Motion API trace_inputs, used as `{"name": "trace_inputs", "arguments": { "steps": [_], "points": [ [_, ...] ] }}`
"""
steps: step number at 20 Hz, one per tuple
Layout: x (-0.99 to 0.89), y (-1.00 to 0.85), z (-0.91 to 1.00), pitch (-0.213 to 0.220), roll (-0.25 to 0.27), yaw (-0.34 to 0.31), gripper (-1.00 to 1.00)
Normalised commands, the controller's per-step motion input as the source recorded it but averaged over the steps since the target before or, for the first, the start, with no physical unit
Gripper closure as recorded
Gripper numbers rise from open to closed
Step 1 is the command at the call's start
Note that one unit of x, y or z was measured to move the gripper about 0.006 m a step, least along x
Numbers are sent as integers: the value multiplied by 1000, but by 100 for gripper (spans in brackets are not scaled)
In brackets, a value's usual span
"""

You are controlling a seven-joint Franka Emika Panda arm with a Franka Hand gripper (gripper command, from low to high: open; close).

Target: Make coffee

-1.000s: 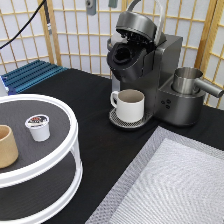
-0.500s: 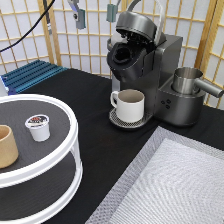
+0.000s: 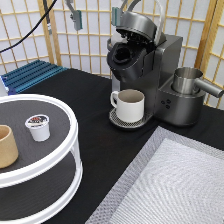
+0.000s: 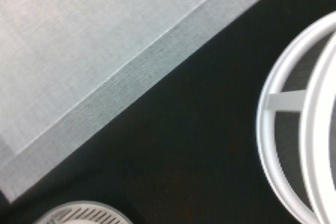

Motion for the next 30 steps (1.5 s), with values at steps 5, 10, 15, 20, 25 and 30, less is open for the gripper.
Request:
{"name": "trace_inputs", "arguments": {
  "steps": [5,10,15,20,25,30],
  "points": [
    [-386,-282,-251,-7,0,-285,-100],
    [-413,-321,-341,-34,-2,-265,-100],
    [-439,-359,-393,-58,-8,-245,-100],
    [-445,-385,-434,-81,-21,-232,-100],
    [-454,-426,-364,-102,-31,-206,-100],
    [-709,-445,-208,-122,-76,-90,-100]
  ]
}}
